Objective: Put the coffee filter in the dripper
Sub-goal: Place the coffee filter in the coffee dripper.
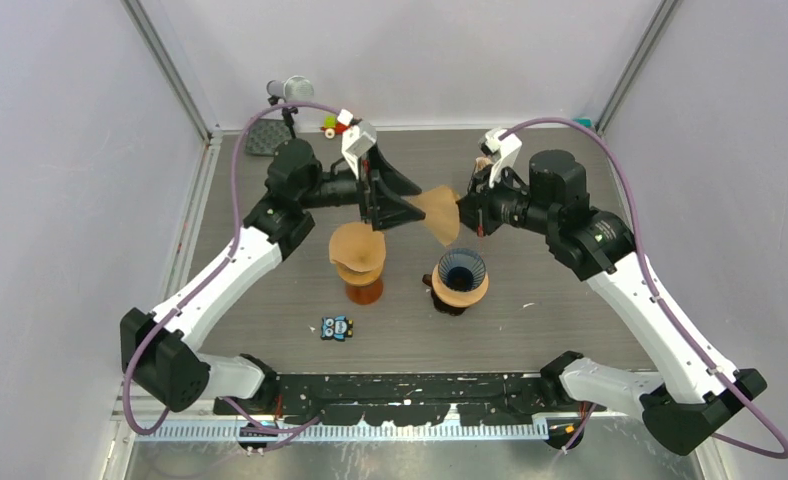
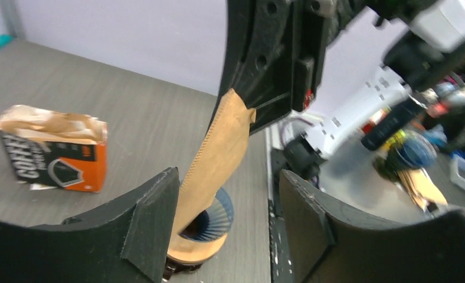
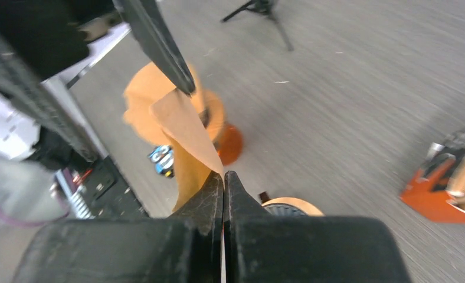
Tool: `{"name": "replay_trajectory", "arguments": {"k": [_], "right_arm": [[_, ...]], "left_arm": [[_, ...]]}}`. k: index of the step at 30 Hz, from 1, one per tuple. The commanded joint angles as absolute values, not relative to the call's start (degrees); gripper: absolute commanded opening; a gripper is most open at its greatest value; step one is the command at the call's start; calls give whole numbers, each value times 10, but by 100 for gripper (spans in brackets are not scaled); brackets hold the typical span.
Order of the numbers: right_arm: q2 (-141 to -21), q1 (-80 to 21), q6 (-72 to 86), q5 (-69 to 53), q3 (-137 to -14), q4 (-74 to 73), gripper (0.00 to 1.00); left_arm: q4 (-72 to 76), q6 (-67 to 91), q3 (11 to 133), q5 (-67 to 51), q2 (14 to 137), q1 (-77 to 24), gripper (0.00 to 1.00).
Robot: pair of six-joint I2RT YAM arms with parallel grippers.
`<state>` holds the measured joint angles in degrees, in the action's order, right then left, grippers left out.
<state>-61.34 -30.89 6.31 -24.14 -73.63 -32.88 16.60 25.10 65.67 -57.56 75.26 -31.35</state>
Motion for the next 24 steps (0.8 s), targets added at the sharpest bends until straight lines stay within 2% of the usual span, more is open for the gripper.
{"name": "replay_trajectory", "arguments": {"k": [1, 4, 8, 24], "right_arm": [[-627, -305, 103, -66, -783, -333, 0], [-641, -304, 127, -40, -792, -331, 0], [-661, -296, 184, -25, -805, -328, 0], [-709, -284, 319, -27, -779, -289, 0]], "left_arm": [[-48, 132, 748, -419, 766, -314, 68], [-99, 101, 783, -353, 773, -330, 74], [-135, 72, 810, -265, 786, -367, 76], [-195, 26, 893, -161, 870, -440, 75]]}}
